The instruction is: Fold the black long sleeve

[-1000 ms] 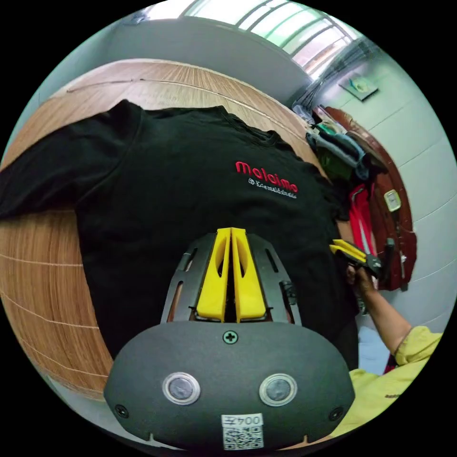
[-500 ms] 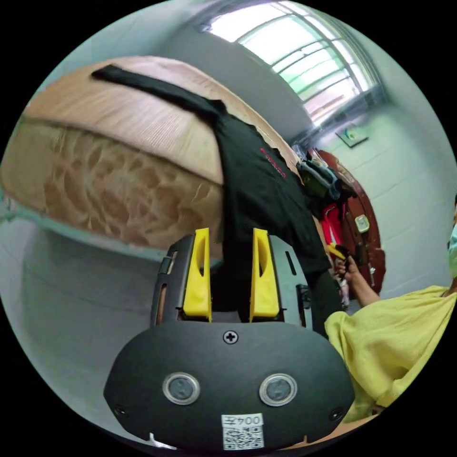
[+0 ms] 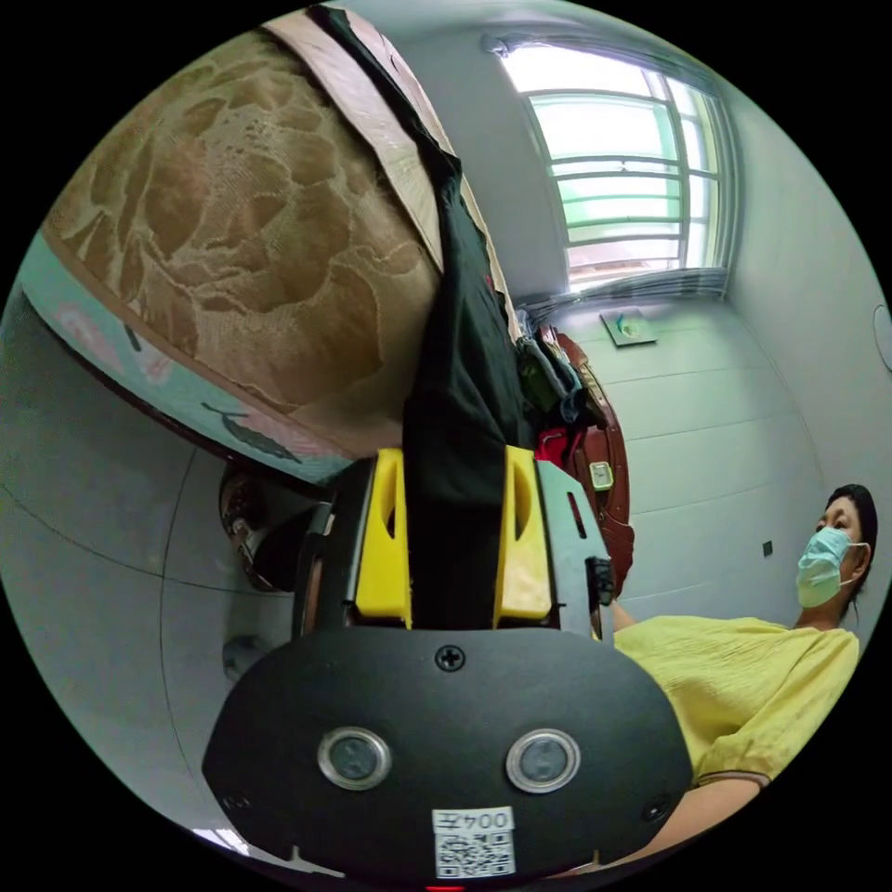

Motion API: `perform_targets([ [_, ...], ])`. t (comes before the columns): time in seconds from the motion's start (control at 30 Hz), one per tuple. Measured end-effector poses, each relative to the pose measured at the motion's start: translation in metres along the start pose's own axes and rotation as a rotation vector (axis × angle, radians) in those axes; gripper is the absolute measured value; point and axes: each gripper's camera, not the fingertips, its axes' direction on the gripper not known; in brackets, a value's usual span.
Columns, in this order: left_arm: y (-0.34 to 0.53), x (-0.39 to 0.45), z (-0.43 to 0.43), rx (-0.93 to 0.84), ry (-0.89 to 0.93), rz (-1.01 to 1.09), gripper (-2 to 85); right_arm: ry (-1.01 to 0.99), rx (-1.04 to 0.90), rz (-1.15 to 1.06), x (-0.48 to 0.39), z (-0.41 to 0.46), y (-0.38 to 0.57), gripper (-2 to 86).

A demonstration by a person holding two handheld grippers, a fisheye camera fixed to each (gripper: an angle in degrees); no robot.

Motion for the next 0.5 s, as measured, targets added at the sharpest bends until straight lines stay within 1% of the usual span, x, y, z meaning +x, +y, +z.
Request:
perform_targets([
  [0.07, -0.004, 0.006, -0.002, -0.033, 0.012, 0.023, 6.2, 0.052, 0.003, -0.022, -0.010, -0.002, 0.000, 5.9],
  [0.13, -0.007, 0.015, -0.008, -0.036, -0.030, 0.023, 5.2, 0.075, 0.007, -0.052, -0.021, -0.007, 0.000, 5.2],
  [0.23, -0.012, 0.036, -0.025, -0.042, -0.045, 0.060, 4.2, 0.108, 0.023, -0.094, -0.043, -0.020, 0.004, 4.9],
  [0.37, -0.013, 0.063, -0.044, -0.098, -0.146, 0.093, 3.6, 0.120, 0.022, -0.107, -0.066, -0.038, 0.010, 4.8],
  [0.5, -0.004, 0.074, -0.055, -0.118, -0.137, 0.090, 3.5, 0.141, 0.014, -0.123, -0.080, -0.047, 0.024, 4.7],
])
